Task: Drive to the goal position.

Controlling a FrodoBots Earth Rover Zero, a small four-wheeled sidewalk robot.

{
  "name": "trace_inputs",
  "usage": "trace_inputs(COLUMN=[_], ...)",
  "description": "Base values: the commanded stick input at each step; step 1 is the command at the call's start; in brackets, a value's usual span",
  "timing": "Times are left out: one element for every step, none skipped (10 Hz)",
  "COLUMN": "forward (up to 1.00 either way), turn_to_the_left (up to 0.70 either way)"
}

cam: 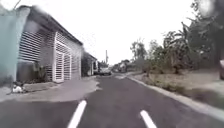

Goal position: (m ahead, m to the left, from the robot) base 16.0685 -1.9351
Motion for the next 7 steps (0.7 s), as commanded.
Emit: trace_inputs(forward=[1.00,1.00,1.00,1.00,1.00,1.00,1.00], turn_to_the_left=[-0.40,-0.26,0.14,0.19,0.25,0.25,0.23])
